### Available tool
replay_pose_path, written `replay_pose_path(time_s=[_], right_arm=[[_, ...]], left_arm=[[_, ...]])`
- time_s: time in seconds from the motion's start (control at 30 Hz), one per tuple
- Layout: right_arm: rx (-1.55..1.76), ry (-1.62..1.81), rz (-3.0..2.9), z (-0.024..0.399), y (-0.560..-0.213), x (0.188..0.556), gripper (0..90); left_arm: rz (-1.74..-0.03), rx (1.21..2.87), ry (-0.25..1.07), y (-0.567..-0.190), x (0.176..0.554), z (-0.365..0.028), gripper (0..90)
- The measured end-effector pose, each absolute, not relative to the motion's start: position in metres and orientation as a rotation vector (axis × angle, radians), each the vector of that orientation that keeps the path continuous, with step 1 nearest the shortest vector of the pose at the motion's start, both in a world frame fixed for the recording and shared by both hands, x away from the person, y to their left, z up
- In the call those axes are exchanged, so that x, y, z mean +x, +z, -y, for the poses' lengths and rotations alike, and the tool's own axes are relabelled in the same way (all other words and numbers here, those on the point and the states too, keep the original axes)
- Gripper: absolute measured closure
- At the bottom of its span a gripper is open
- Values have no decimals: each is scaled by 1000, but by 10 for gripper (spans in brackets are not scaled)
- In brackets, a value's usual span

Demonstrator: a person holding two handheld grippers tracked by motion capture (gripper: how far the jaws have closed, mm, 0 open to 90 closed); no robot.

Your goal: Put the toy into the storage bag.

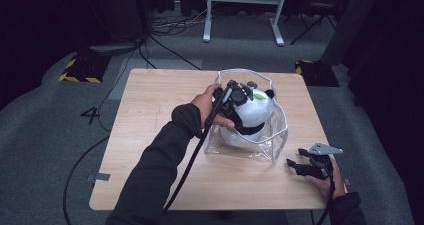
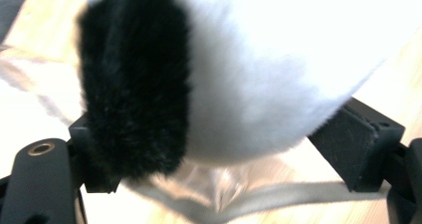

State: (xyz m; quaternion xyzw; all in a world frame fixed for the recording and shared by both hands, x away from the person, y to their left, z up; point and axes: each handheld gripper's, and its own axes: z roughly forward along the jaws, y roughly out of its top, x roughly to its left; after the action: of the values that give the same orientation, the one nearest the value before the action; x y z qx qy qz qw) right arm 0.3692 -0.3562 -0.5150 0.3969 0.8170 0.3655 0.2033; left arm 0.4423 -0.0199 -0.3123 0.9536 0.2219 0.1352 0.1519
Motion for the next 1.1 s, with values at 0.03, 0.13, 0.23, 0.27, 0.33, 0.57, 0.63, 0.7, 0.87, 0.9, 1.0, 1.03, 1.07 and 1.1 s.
replay_pose_path(time_s=[0.03, 0.13, 0.23, 0.27, 0.33, 0.57, 0.63, 0.7, 0.87, 0.9, 1.0, 1.03, 1.07, 1.1], right_arm=[[1108, 1020, -2280, 356, -515, 369, 299], [1108, 1018, -2278, 356, -515, 369, 300], [1109, 1018, -2279, 356, -515, 369, 299], [1109, 1018, -2279, 356, -515, 369, 299], [1110, 1018, -2279, 356, -515, 369, 299], [1115, 1017, -2278, 357, -515, 369, 298], [1115, 1016, -2278, 357, -515, 369, 298], [1115, 1015, -2277, 357, -515, 369, 298], [1117, 1015, -2276, 357, -515, 369, 299], [1118, 1015, -2275, 357, -515, 369, 298], [1120, 1015, -2274, 357, -515, 369, 298], [1120, 1016, -2275, 357, -515, 369, 299], [1120, 1016, -2275, 357, -515, 369, 298], [1120, 1017, -2275, 357, -515, 369, 298]], left_arm=[[-637, 2737, 388, -312, 442, 20, 179], [-586, 2692, 482, -297, 431, 17, 199], [-598, 2634, 474, -288, 428, 8, 199], [-598, 2636, 472, -287, 427, 3, 202], [-612, 2636, 485, -289, 427, -2, 200], [-623, 2551, 460, -295, 425, -20, 183], [-621, 2539, 463, -296, 423, -23, 183], [-624, 2495, 476, -298, 420, -30, 183], [-621, 2460, 478, -297, 416, -38, 179], [-619, 2467, 508, -298, 414, -41, 179], [-620, 2472, 517, -300, 412, -45, 175], [-622, 2469, 515, -301, 411, -48, 175], [-625, 2470, 524, -303, 410, -51, 175], [-627, 2463, 527, -304, 410, -54, 175]])
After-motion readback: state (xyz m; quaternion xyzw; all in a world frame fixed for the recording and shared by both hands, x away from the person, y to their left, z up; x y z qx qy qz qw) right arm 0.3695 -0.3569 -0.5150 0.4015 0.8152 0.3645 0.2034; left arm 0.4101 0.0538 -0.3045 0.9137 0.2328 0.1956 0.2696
